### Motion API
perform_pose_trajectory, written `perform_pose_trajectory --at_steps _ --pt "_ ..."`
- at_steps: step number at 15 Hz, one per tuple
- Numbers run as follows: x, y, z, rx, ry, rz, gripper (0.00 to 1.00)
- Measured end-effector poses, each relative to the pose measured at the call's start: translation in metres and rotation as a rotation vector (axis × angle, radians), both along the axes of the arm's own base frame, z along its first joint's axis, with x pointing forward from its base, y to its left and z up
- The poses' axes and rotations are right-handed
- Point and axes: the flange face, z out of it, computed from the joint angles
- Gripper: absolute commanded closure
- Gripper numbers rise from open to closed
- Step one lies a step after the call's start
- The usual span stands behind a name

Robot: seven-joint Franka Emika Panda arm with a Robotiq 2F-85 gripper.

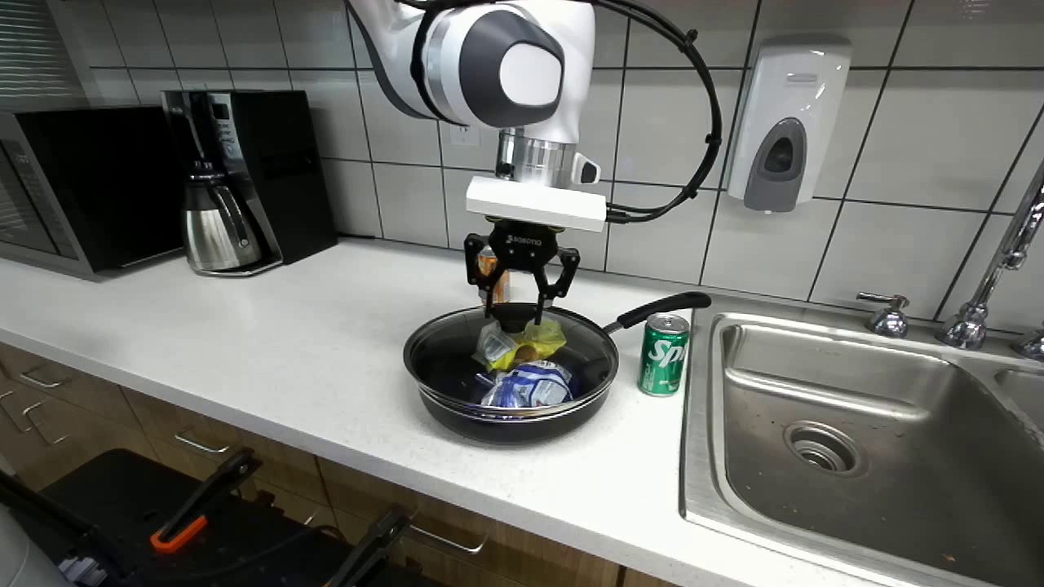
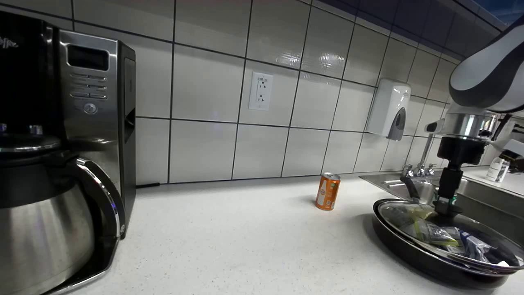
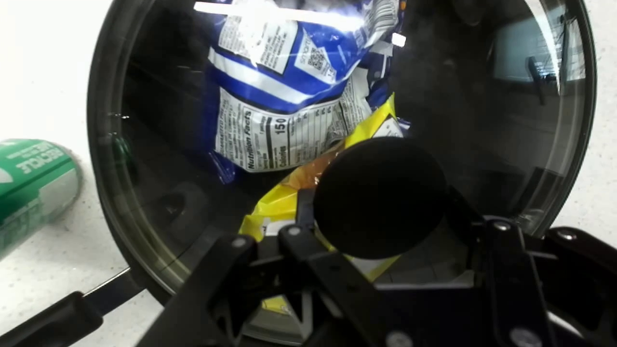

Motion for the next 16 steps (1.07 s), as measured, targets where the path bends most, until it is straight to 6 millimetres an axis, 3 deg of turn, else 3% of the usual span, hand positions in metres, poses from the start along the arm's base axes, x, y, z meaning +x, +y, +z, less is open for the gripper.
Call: perform_pose_trajectory --at_steps 16 --pt "-0.0004 -0.0007 0.0032 -0.038 -0.034 0.006 0.61"
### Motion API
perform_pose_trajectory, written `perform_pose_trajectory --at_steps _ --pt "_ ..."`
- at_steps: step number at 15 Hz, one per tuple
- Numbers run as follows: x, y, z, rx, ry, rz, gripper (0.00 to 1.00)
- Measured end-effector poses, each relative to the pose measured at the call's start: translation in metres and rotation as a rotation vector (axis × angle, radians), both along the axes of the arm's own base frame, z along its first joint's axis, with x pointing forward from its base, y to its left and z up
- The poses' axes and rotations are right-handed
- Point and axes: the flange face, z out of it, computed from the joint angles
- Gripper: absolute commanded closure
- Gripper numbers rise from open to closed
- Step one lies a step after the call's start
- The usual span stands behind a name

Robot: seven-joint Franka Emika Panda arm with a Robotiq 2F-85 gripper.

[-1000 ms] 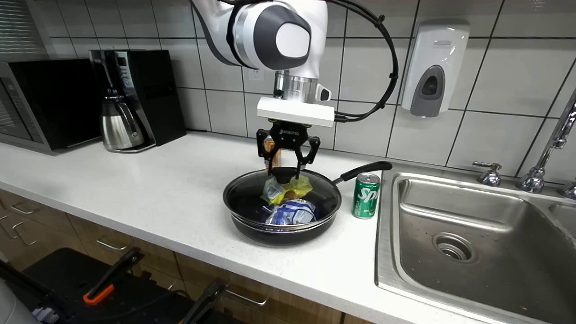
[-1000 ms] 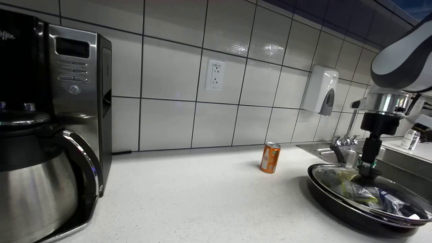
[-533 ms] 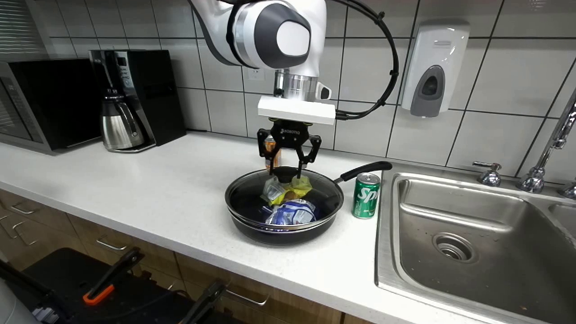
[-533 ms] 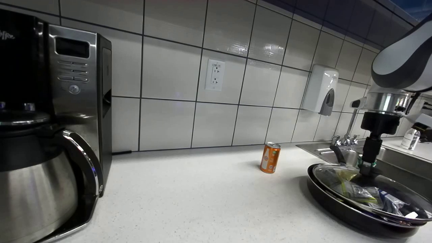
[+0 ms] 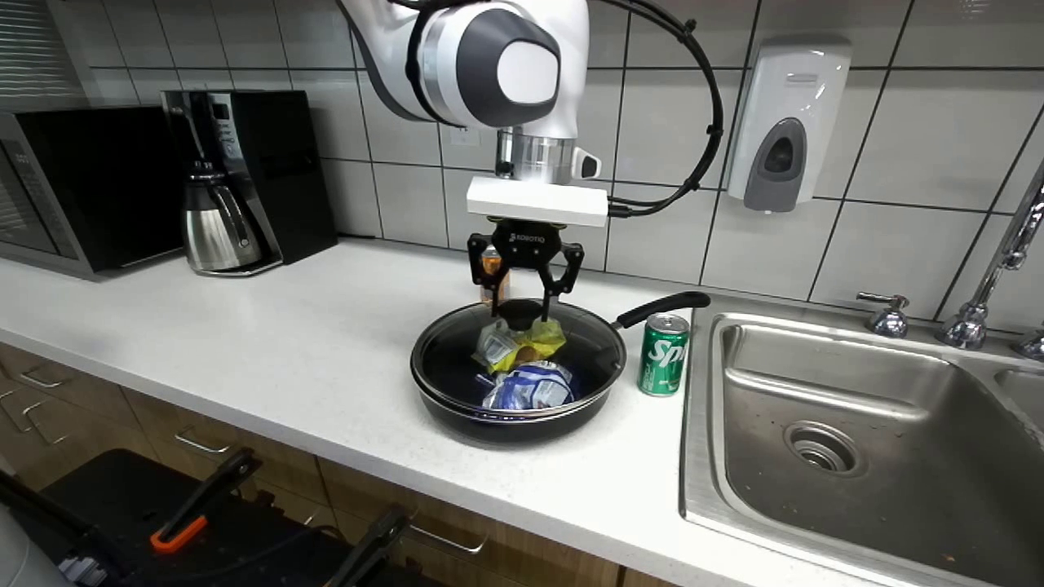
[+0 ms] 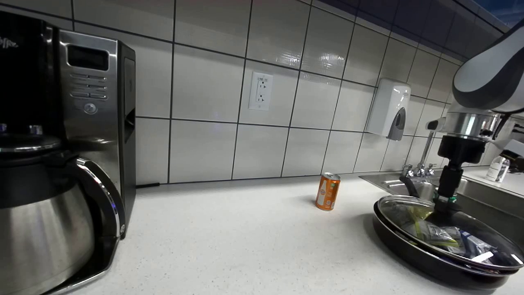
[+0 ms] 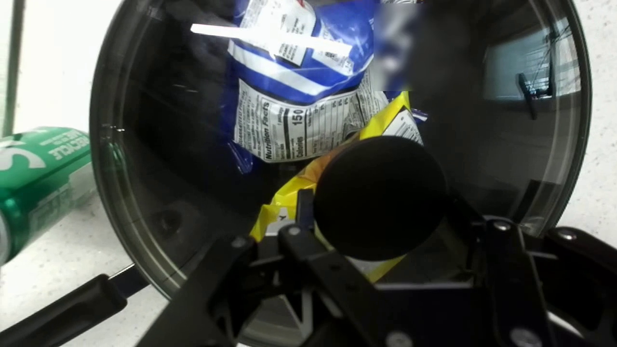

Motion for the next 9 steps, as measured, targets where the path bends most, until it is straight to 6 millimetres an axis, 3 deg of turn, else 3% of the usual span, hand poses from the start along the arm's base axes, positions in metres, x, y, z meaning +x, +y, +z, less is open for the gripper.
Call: perform_pose_trajectory --at_steps 9 --pt "-0.0082 0.0052 -0.0039 0.007 -0.041 -0.022 0.61"
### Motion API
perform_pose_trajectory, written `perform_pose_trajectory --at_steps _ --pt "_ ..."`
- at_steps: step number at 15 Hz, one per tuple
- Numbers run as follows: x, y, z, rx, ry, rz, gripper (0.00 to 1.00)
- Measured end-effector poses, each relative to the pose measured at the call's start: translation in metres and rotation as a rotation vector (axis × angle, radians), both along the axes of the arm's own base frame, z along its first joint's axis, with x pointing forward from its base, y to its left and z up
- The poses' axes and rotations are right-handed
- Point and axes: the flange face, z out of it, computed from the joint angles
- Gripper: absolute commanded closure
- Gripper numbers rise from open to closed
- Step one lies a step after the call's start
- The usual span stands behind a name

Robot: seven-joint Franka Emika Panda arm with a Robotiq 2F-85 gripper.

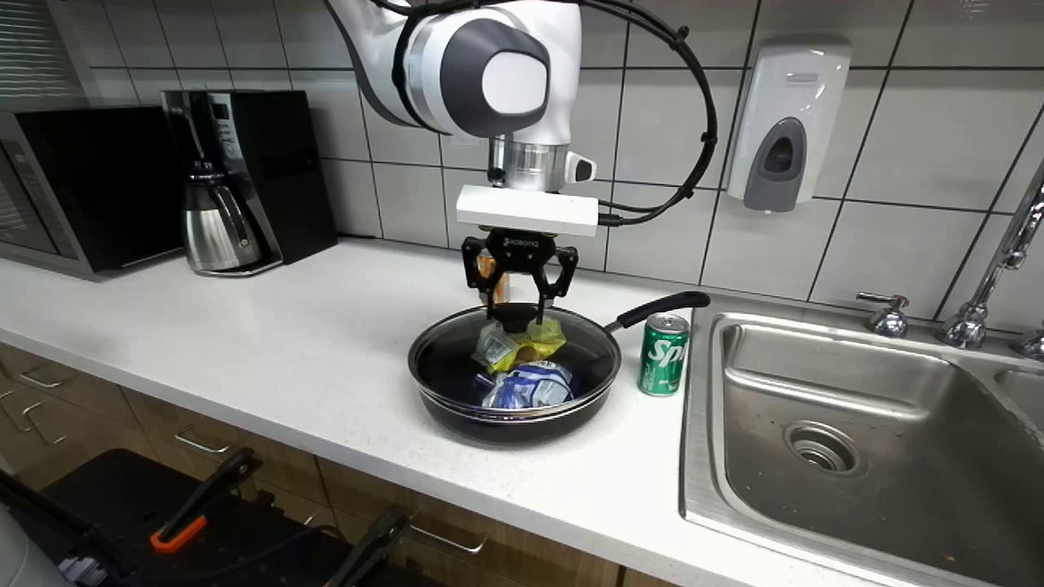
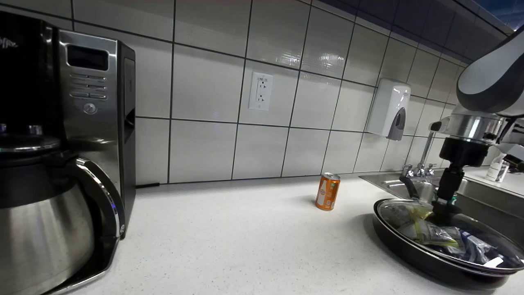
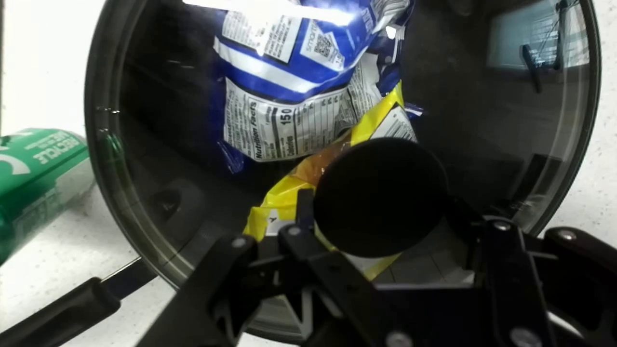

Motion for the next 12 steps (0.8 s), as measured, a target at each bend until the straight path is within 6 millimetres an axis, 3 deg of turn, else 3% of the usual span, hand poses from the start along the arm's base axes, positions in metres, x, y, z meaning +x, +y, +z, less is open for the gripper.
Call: perform_pose_trajectory --at_steps 9,10,11,12 --pt "-0.0024 0.0024 -0.0021 0.008 -0.048 -0.011 0.61" --pt "-0.0029 0.0023 -0.0023 0.01 -0.051 -0.013 0.22" --pt "-0.0035 0.0019 -0.0025 0.012 -0.054 -0.015 0.08" --pt "-0.0039 0.0016 -0.0028 0.015 -0.057 -0.016 0.03"
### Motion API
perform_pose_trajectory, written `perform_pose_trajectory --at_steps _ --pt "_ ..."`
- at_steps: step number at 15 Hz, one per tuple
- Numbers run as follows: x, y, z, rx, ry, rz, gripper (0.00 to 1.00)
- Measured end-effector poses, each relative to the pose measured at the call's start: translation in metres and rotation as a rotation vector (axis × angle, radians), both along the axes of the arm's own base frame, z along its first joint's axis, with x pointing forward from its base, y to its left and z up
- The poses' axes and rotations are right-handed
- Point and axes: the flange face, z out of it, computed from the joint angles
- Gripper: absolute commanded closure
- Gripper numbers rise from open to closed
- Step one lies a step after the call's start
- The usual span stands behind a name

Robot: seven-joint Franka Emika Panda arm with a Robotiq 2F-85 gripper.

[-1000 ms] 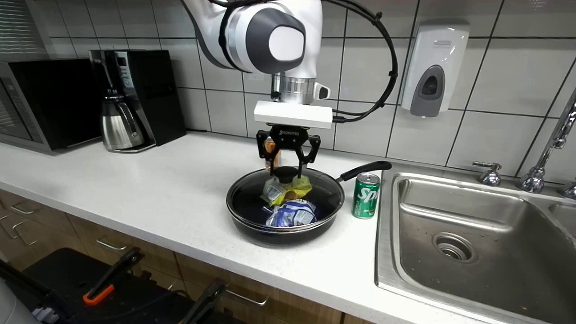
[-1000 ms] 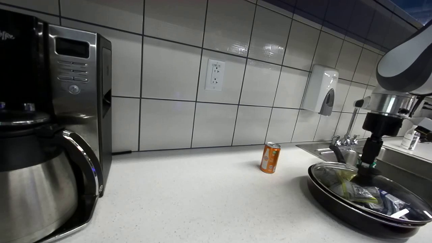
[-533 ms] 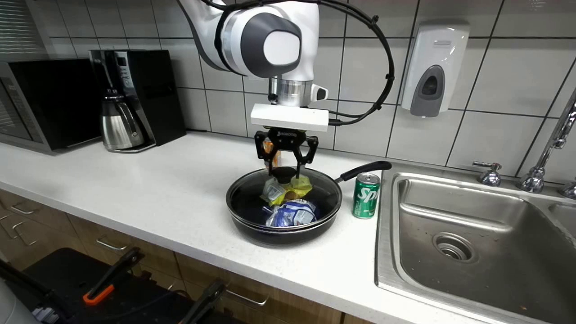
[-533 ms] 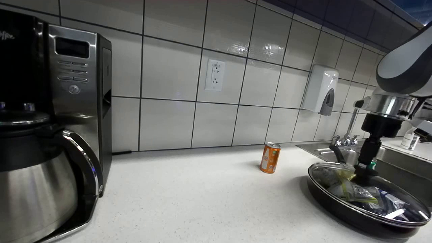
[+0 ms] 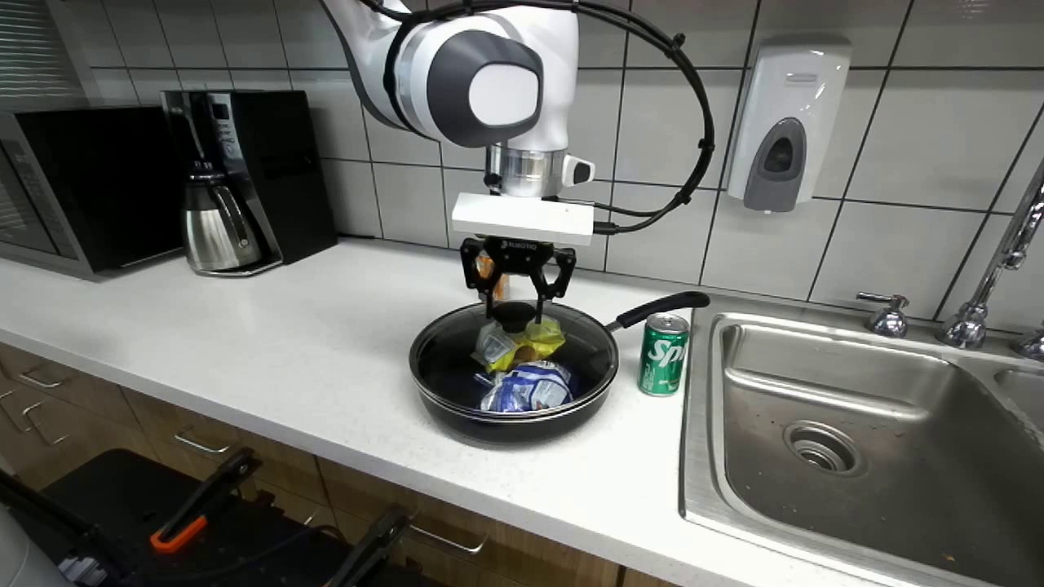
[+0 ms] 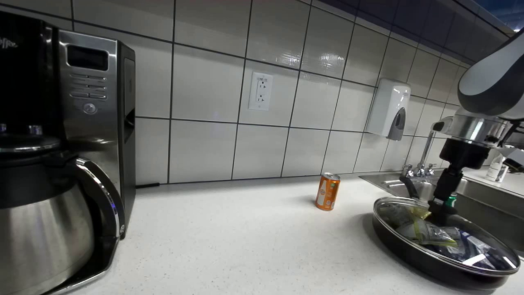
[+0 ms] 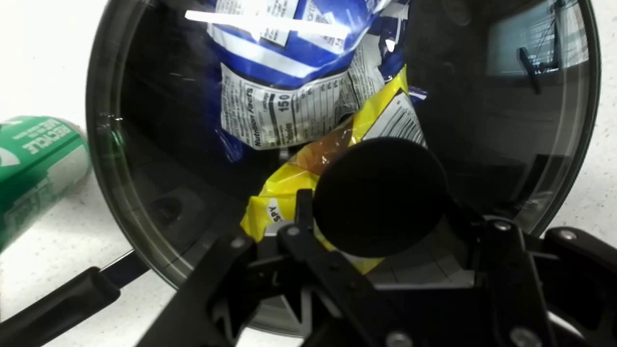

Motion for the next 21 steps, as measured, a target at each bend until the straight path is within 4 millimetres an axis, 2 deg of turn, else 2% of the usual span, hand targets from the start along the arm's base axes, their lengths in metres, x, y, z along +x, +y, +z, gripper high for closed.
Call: perform_pose_trajectory --at_steps 3,10,14,21 --pt "0.003 0.004 0.008 -0.002 -0.027 0.004 0.0" --pt "0.002 0.009 0.042 -0.011 -0.094 0.014 0.0" --pt "-0.011 0.014 0.053 -0.005 -0.105 0.017 0.0" --pt "-0.045 0.029 0.062 -0.032 -0.048 0.012 0.0"
